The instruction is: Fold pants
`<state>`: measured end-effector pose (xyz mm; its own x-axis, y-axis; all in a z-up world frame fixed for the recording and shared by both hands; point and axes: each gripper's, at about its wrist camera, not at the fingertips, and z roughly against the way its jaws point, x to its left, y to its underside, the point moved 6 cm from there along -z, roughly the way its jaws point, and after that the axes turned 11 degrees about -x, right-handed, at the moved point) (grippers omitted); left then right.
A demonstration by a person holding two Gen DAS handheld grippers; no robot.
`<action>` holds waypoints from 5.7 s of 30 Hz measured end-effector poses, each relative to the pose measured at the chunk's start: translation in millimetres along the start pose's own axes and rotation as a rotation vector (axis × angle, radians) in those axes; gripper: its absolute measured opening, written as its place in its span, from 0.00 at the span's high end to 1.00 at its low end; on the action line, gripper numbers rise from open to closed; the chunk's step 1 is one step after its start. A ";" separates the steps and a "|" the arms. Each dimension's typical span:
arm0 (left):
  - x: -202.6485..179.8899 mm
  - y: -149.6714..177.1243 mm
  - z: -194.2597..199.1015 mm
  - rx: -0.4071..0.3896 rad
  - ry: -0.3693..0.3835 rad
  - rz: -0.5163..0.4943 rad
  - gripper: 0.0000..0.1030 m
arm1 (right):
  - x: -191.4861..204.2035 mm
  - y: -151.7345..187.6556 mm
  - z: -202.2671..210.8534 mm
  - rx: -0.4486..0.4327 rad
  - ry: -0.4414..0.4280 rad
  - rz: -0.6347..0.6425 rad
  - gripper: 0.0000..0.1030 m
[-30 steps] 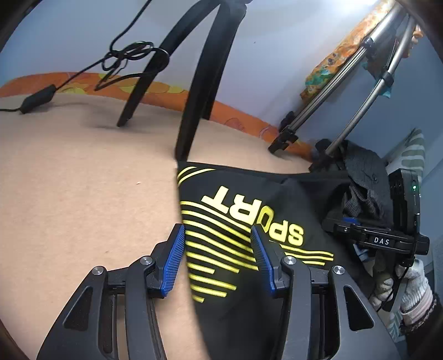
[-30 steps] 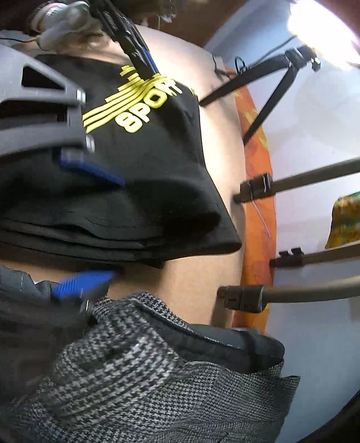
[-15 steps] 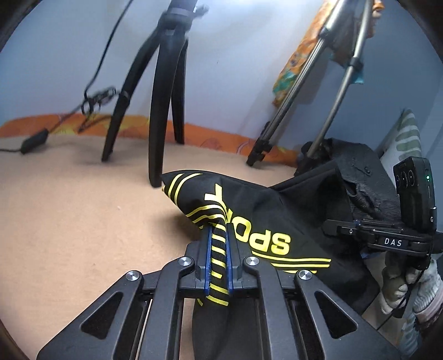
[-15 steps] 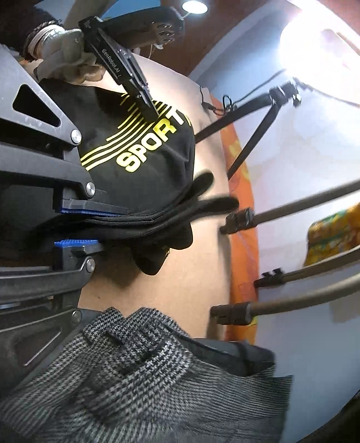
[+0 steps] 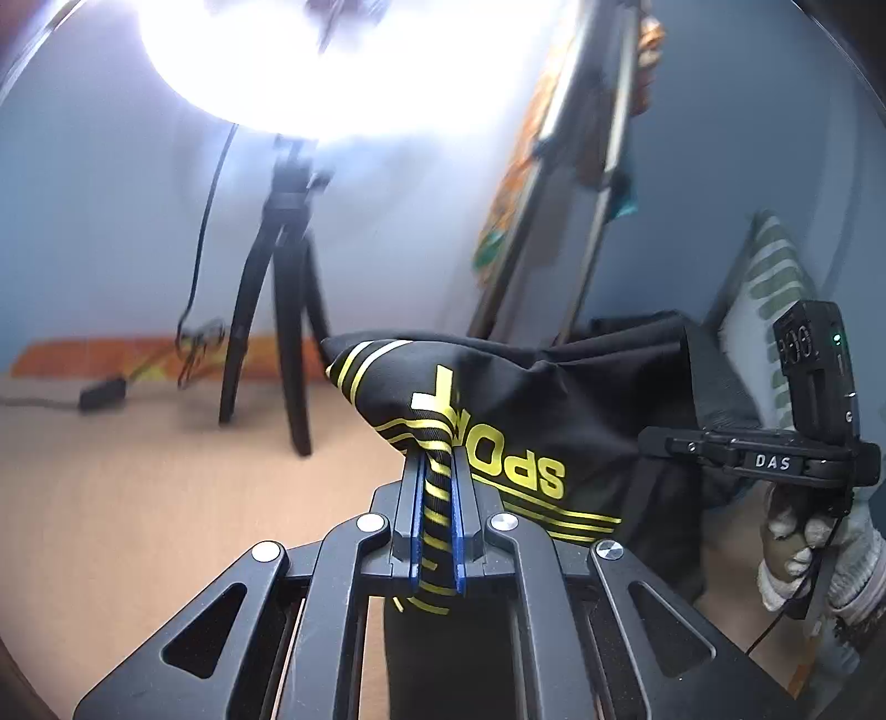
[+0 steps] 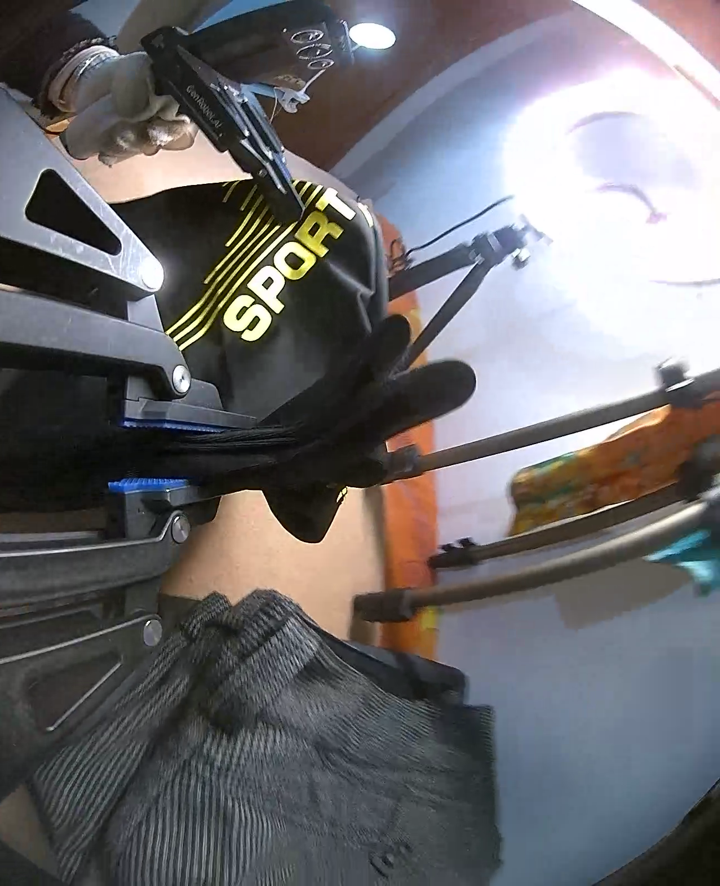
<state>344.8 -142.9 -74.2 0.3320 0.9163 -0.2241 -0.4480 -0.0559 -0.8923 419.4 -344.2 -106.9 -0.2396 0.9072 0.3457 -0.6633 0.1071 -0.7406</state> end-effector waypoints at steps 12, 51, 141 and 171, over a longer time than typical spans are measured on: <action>-80.5 -43.8 14.3 -0.097 0.131 -0.065 0.97 | -28.5 -33.1 101.5 -0.176 0.044 -0.044 0.90; -229.7 -102.1 -138.2 -0.142 -0.020 -0.268 0.54 | -276.6 -114.0 155.2 -0.178 0.472 -0.256 0.49; -121.8 24.5 253.3 -0.122 -0.066 -0.023 0.01 | 34.9 111.3 366.4 -0.418 0.562 0.036 0.00; -119.8 26.8 249.7 -0.110 -0.076 -0.027 0.01 | 30.9 113.4 357.9 -0.397 0.534 0.029 0.00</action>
<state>85.7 -155.1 26.6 0.2775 0.9451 -0.1727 -0.3445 -0.0699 -0.9362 83.1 -449.5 26.0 0.1984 0.9780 0.0651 -0.3258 0.1284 -0.9367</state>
